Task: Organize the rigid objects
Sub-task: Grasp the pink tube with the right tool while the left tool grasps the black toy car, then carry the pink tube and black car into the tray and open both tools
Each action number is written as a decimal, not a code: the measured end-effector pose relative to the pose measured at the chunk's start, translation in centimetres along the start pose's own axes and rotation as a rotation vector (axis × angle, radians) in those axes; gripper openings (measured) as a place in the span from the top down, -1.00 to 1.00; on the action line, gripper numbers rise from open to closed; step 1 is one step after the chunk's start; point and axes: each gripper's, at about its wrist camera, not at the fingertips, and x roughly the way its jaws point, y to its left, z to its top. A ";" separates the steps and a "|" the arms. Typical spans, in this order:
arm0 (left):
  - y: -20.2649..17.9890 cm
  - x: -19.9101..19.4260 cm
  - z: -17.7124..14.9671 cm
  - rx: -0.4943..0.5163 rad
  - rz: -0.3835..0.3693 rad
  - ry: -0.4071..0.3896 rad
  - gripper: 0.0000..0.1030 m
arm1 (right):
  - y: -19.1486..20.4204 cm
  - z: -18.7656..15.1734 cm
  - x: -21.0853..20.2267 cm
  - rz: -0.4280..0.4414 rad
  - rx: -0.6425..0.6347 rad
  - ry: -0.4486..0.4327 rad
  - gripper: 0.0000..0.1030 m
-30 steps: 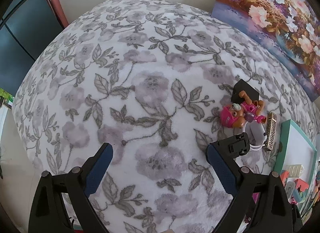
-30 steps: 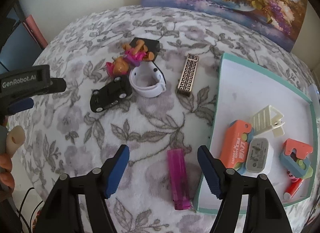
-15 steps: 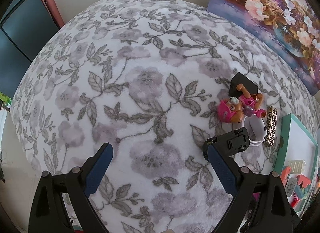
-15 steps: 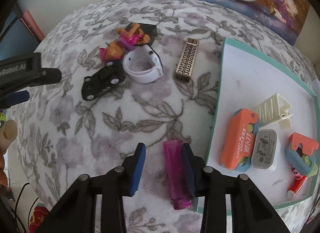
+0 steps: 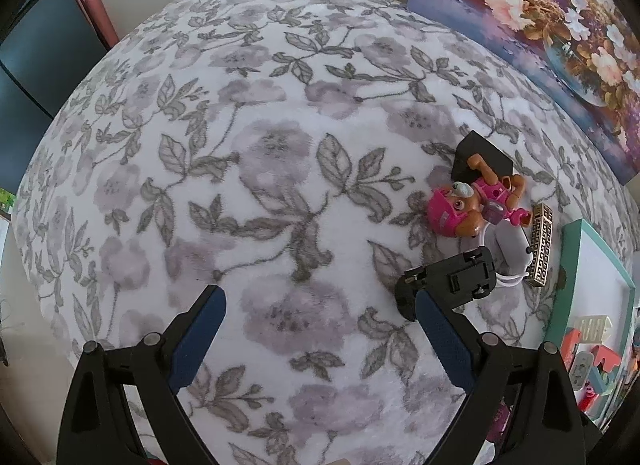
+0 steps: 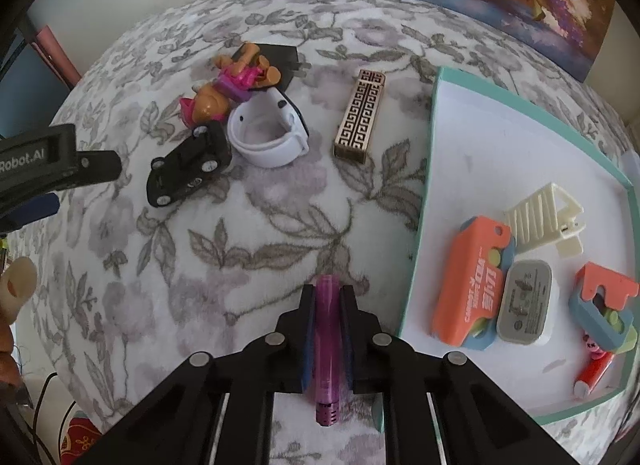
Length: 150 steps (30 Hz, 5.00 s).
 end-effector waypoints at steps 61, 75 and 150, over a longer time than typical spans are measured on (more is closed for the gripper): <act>-5.0 -2.1 0.6 -0.026 -0.221 -0.101 -0.42 | -2.4 3.6 -2.3 0.089 0.077 -0.131 0.77; -7.6 -6.8 -0.1 0.028 -0.247 -0.202 -0.42 | -4.6 3.8 -9.6 0.081 0.121 -0.328 0.77; -22.4 -3.1 -2.2 0.291 -0.169 -0.107 -0.76 | -24.2 0.4 -8.7 -0.276 0.574 -0.188 -0.26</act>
